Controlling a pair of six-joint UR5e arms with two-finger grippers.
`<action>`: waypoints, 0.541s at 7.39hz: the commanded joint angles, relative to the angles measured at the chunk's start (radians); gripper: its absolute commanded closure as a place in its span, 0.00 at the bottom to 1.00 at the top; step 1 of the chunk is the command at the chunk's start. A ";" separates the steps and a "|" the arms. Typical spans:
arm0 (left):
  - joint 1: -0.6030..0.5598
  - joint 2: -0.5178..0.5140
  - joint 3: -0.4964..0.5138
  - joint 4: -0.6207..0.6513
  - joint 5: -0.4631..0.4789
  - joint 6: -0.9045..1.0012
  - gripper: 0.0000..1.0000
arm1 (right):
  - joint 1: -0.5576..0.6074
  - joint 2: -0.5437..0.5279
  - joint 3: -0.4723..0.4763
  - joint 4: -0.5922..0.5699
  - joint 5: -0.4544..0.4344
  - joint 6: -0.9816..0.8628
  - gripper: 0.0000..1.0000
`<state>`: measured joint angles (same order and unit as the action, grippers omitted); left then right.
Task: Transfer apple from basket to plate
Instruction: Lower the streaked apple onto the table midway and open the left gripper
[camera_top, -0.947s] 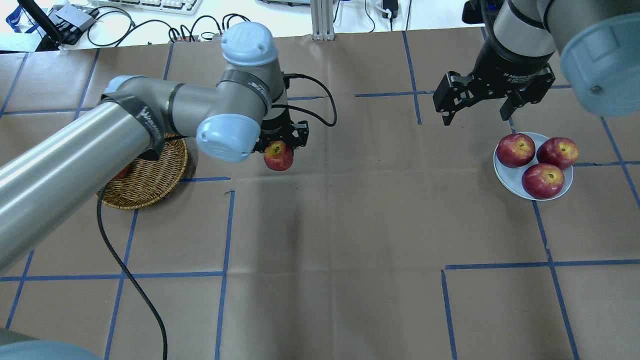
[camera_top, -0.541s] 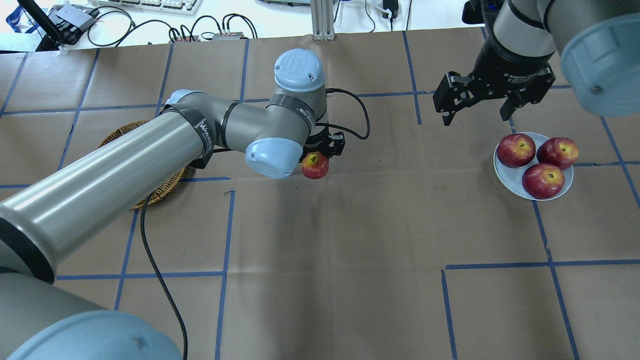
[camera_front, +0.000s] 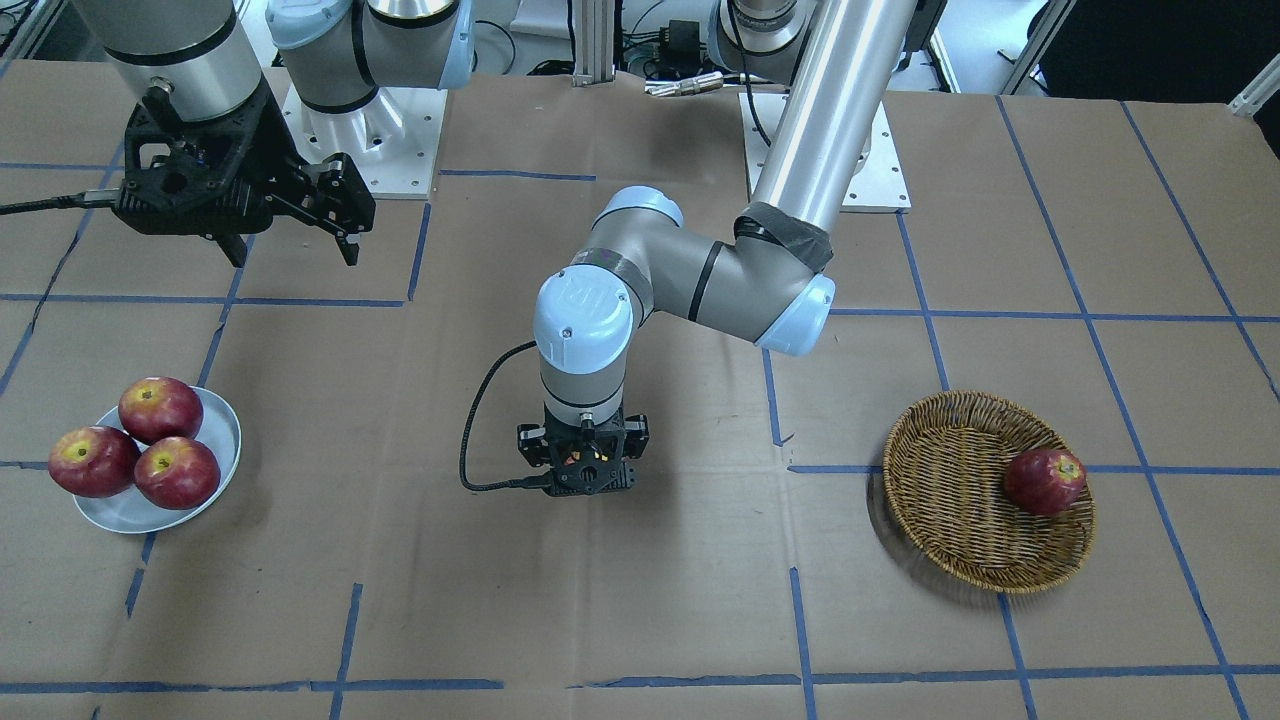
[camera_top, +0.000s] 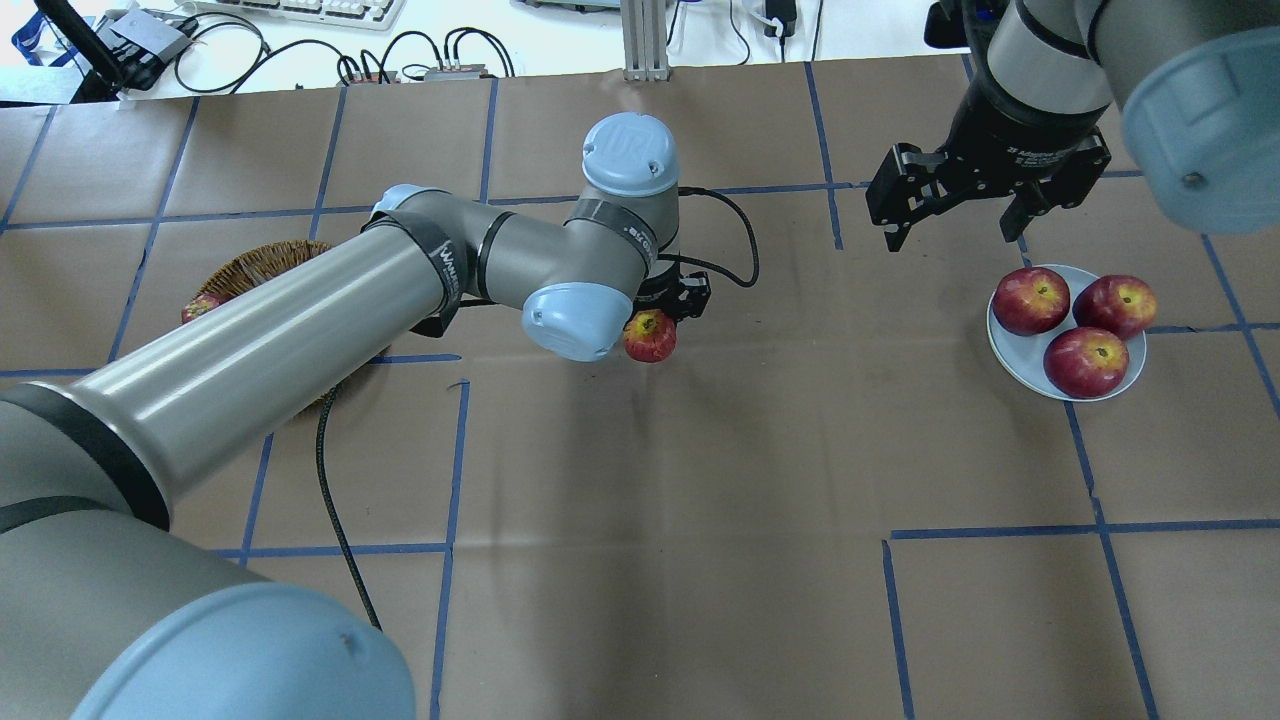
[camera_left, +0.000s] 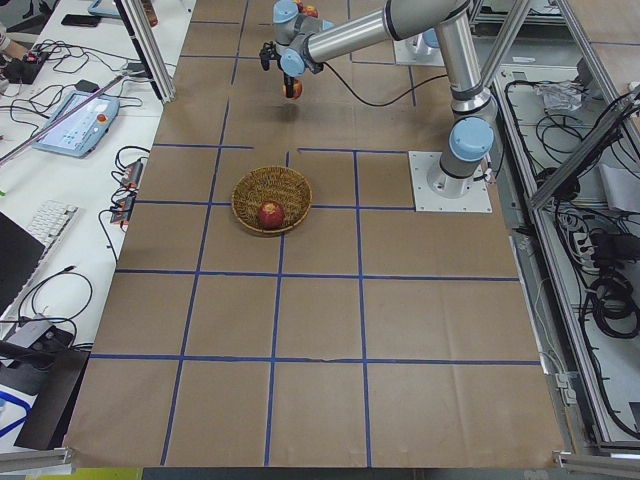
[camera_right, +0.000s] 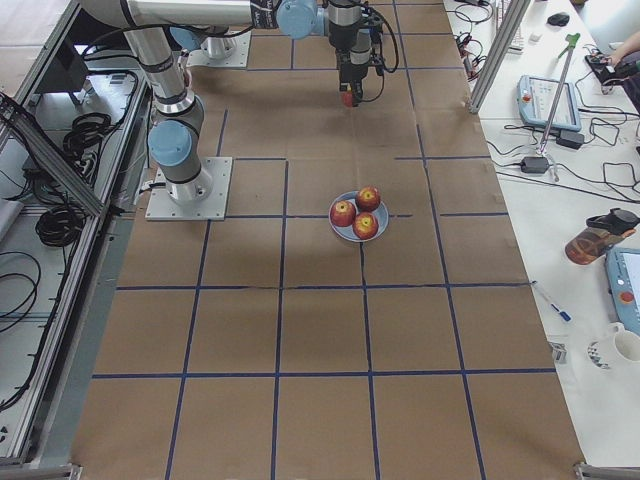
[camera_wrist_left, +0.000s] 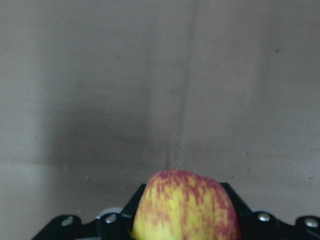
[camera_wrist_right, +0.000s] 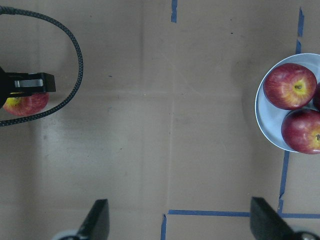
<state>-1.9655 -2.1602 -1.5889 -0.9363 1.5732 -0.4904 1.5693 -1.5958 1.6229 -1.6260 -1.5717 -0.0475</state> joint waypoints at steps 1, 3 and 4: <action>-0.003 -0.021 0.000 0.025 0.001 -0.001 0.43 | 0.000 0.000 0.000 0.000 -0.001 0.000 0.00; -0.004 -0.024 -0.002 0.025 0.004 0.001 0.40 | 0.000 0.000 0.000 0.000 -0.001 0.000 0.00; -0.004 -0.024 -0.002 0.027 0.005 0.001 0.37 | 0.000 0.000 0.000 0.000 -0.001 0.000 0.00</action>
<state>-1.9692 -2.1834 -1.5904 -0.9114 1.5769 -0.4899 1.5693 -1.5954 1.6230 -1.6260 -1.5723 -0.0475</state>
